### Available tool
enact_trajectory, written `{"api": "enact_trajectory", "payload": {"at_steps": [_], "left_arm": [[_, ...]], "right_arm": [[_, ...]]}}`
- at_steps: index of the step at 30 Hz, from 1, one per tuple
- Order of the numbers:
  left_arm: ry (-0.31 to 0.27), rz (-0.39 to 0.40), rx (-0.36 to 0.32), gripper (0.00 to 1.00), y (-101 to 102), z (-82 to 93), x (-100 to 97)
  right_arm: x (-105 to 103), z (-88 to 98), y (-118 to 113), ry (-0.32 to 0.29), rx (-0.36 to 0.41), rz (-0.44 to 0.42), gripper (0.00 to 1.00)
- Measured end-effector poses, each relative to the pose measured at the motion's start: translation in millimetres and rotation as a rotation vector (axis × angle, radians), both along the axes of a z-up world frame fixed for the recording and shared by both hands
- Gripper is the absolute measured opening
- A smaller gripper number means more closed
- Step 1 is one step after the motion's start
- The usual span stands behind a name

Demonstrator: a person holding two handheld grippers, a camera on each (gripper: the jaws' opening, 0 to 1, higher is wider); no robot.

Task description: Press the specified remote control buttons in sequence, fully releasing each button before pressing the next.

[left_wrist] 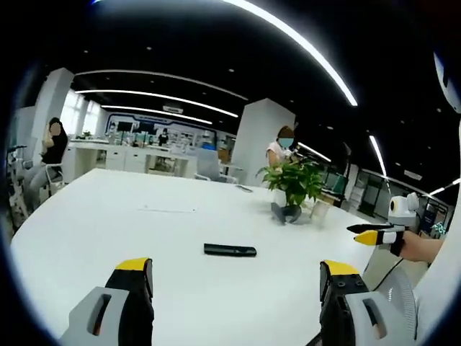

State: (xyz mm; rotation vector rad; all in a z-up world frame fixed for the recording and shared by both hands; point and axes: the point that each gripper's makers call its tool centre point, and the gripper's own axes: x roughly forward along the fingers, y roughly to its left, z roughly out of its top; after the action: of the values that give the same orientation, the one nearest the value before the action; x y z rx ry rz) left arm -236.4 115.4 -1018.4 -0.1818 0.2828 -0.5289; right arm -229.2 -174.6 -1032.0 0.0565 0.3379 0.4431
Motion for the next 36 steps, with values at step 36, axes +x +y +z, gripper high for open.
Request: {"api": "enact_trajectory", "payload": {"at_steps": [36], "left_arm": [[0.081,-0.093,0.025,0.99,-7,-26.2,9.5]], "right_arm": [[-4,-20.8,22,0.077,-0.016,0.022,0.87]]}}
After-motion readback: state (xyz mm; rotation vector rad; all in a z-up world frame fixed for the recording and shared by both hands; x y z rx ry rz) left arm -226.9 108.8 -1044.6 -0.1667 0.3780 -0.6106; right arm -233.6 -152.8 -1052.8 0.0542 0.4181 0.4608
